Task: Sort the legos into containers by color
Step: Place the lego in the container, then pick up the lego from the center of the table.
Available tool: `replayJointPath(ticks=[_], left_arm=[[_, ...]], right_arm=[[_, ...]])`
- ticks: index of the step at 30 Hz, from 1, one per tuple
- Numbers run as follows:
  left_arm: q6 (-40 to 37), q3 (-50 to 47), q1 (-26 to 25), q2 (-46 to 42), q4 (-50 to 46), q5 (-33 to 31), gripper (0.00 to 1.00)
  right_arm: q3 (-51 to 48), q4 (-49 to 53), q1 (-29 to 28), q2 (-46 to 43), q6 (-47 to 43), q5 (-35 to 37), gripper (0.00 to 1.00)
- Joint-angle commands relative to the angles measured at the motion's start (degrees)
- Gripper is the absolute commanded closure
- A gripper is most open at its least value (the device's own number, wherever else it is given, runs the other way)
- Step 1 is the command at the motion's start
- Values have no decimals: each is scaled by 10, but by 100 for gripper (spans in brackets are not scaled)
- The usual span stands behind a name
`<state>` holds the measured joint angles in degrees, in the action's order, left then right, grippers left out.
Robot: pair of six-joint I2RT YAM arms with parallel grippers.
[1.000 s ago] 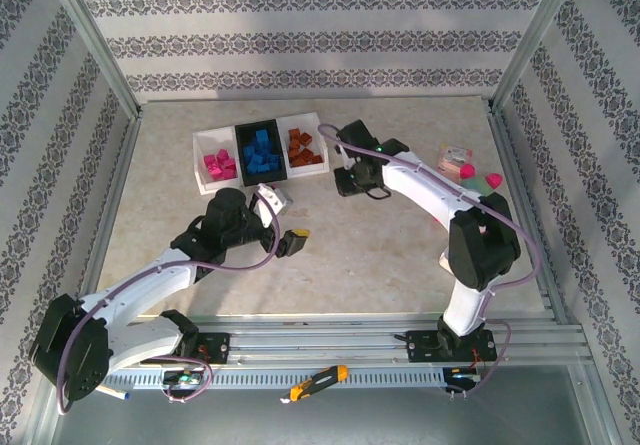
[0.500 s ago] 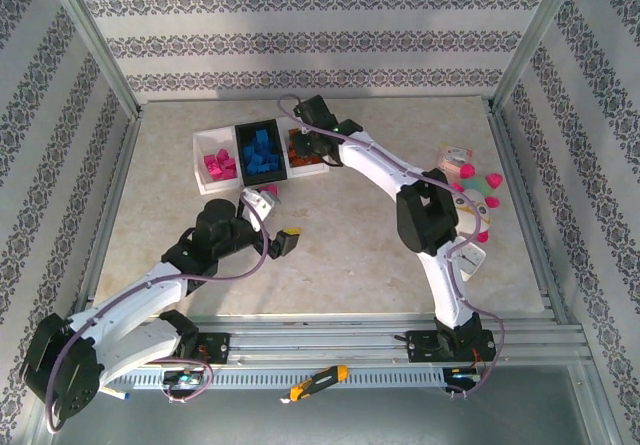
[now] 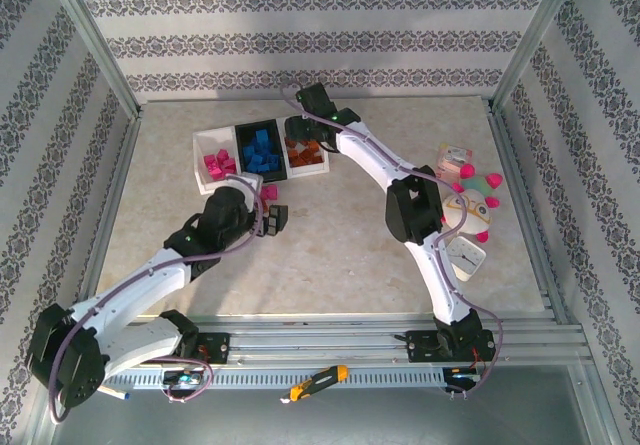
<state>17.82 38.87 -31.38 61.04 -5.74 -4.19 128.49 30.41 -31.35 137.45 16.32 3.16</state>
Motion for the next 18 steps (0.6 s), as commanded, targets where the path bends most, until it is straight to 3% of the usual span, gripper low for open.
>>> replayJointPath(ticks=[1, 5, 9, 18], left_arm=[[89, 45, 7, 31, -109, -98, 1], [199, 82, 36, 84, -174, -119, 1], [266, 117, 58, 142, -224, -102, 2], [286, 228, 73, 302, -277, -24, 12]], right_arm=[[-74, -14, -1, -101, -19, -1, 27], [-231, -73, -1, -216, -23, -10, 21], [-352, -93, -3, -313, -25, -23, 18], [-494, -86, -8, -432, -15, -10, 18]])
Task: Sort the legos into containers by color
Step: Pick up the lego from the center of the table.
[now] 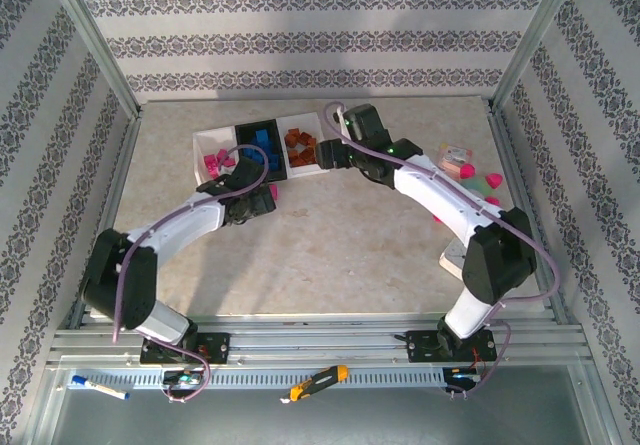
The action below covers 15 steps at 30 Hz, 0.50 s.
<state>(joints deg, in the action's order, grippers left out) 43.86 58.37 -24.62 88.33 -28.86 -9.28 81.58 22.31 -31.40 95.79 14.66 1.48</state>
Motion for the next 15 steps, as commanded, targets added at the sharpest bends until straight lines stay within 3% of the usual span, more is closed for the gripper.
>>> replayJointPath(ticks=[1, 15], left_arm=[[26, 46, 6, 46, -48, 34, 13], [26, 166, 17, 210, -85, 32, 35]], right_arm=[[-31, -5, -8, -22, 3, 10, 17], [-35, -2, 0, -26, 3, 2, 17]])
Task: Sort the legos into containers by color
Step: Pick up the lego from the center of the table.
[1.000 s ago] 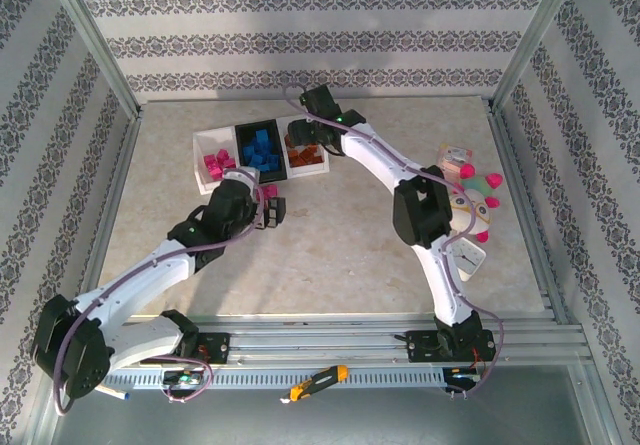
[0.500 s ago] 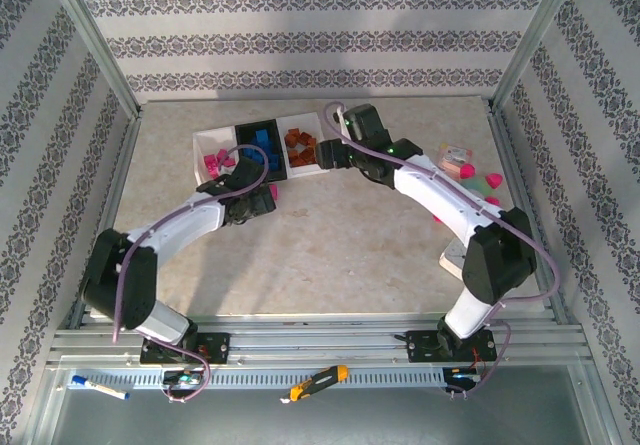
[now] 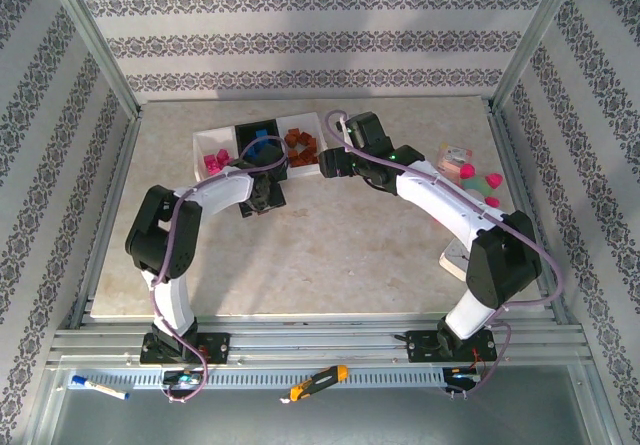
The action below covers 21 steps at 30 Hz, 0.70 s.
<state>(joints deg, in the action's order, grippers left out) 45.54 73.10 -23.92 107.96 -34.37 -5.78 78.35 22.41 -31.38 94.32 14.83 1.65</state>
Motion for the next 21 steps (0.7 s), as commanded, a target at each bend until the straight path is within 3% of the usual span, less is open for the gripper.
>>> replayJointPath(ticks=[1, 7, 13, 21], left_arm=[[12, 21, 12, 20, -31, -3, 37], [18, 21, 26, 38, -25, -4, 45], [5, 36, 29, 47, -30, -5, 68], [-31, 15, 19, -33, -56, -19, 69]], right_arm=[[-2, -4, 0, -11, 1, 1, 17], [-3, -6, 8, -5, 7, -2, 17], [-1, -6, 12, -4, 9, -9, 17], [0, -4, 17, -22, 15, -13, 17]])
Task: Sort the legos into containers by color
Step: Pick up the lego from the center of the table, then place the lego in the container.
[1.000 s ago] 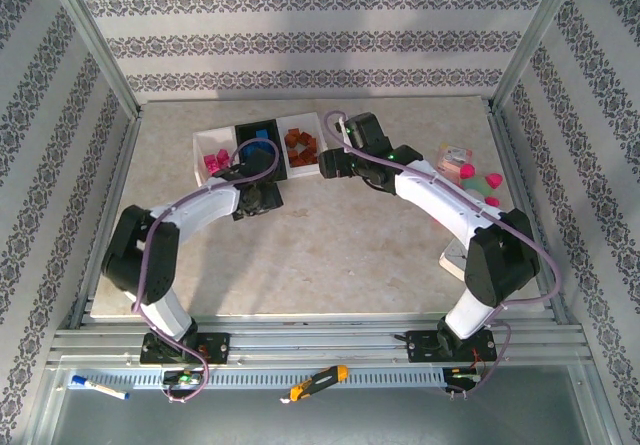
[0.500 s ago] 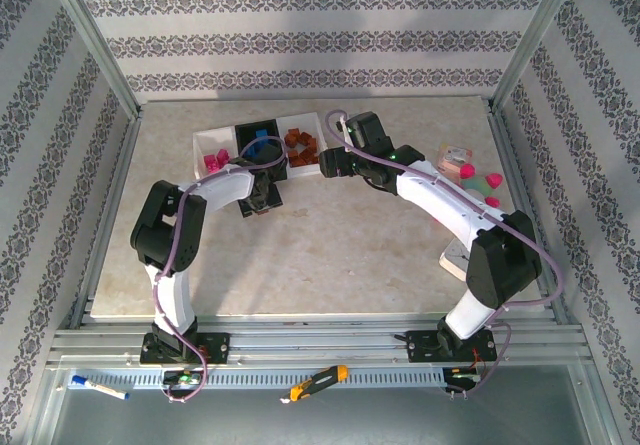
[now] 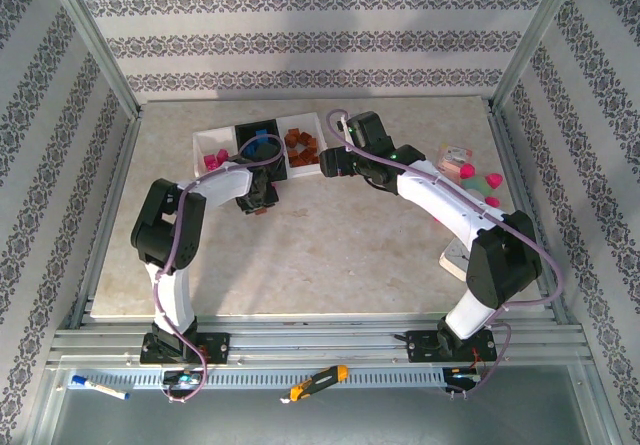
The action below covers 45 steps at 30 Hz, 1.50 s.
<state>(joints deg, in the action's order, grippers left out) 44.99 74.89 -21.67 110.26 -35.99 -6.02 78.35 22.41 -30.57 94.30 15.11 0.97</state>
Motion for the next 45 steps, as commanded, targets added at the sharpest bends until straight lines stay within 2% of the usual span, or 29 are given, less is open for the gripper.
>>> replayJointPath(ticks=[1, 5, 9, 16, 20, 25, 30, 32, 36, 39, 45], left_arm=[[-33, 0, -6, -66, -44, -20, 69], [-66, 32, -17, -95, -49, -18, 69], [-90, 113, -17, -71, -59, -15, 69], [-129, 266, -18, 32, -29, -14, 69], [-153, 340, -14, 104, 12, 15, 69], [-159, 441, -7, 194, 16, 20, 69], [-170, 518, -3, 251, 5, 28, 65], [-178, 533, -3, 252, 2, 36, 59], [-191, 517, -3, 223, 2, 54, 36], [-205, 465, -3, 172, 9, 56, 21], [-215, 255, 1, 0, 76, 40, 9]], right_arm=[[-1, -5, 10, -26, 13, -9, 17], [-11, -4, 16, -42, 19, -16, 17], [-29, -7, 21, -61, 35, -12, 17], [-56, -17, 23, -89, 59, 2, 17], [-60, -16, 26, -99, 58, 10, 17], [-65, -13, 29, -111, 62, 14, 17], [-80, -11, 29, -130, 69, 18, 17], [-85, -10, 29, -138, 71, 18, 17], [-87, -7, 24, -140, 67, 10, 17], [-83, -7, 13, -128, 68, 6, 17], [-55, -21, -28, -70, 80, -8, 17]])
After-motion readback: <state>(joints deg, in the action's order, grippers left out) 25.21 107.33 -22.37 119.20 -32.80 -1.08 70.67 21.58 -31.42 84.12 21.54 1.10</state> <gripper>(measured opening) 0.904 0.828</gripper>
